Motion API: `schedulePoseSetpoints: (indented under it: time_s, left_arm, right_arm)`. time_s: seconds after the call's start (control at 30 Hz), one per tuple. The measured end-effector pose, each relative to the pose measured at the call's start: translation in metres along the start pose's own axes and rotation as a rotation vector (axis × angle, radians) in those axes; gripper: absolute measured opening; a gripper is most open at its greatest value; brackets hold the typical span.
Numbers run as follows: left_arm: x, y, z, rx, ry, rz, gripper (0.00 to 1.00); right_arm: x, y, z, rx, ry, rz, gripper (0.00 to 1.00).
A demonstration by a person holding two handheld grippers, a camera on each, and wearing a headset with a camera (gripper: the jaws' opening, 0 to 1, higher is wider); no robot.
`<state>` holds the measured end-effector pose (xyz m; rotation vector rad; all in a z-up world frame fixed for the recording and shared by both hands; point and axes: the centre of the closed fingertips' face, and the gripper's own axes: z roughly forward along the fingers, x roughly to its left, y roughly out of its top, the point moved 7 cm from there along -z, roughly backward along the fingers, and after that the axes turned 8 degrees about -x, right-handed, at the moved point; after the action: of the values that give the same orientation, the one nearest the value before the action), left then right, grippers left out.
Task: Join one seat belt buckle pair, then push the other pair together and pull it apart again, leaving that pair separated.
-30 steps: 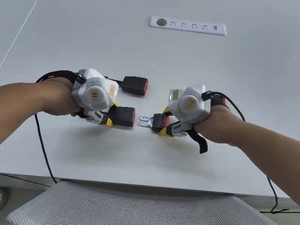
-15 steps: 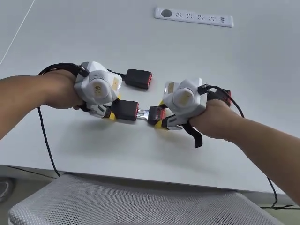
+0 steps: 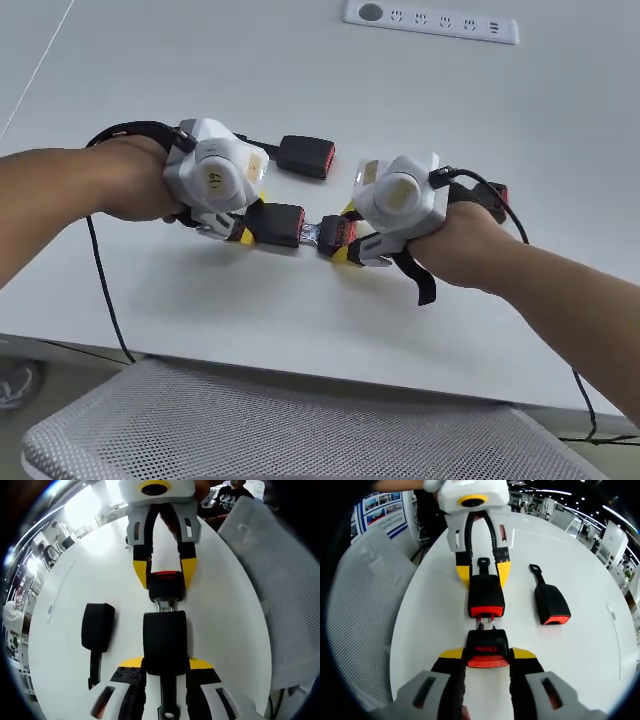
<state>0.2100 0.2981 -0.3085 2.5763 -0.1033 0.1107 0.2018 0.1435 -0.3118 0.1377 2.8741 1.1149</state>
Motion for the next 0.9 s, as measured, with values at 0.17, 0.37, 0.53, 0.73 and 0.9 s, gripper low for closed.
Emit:
schedulePoseSetpoints:
  time_s: [0.17,0.37,0.53,0.73,0.9]
  left_arm:
    - [0.000,0.000,0.000,0.004,0.003,-0.001,0.30]
    - [-0.001,0.000,-0.001,-0.002,0.004,-0.012,0.30]
    - [-0.001,-0.001,-0.001,-0.007,0.015,-0.013,0.30]
    - [0.000,-0.002,0.000,-0.015,0.018,-0.020,0.30]
    - [0.000,0.001,0.001,0.005,0.014,-0.021,0.29]
  right_arm:
    - [0.000,0.002,0.002,0.004,-0.003,0.000,0.32]
    - [0.000,0.004,0.003,-0.016,0.002,-0.010,0.32]
    - [0.000,0.007,0.006,-0.036,0.002,-0.010,0.32]
    - [-0.001,0.009,0.009,-0.046,0.002,-0.009,0.32]
    - [-0.002,0.017,0.012,-0.004,0.019,-0.024,0.31]
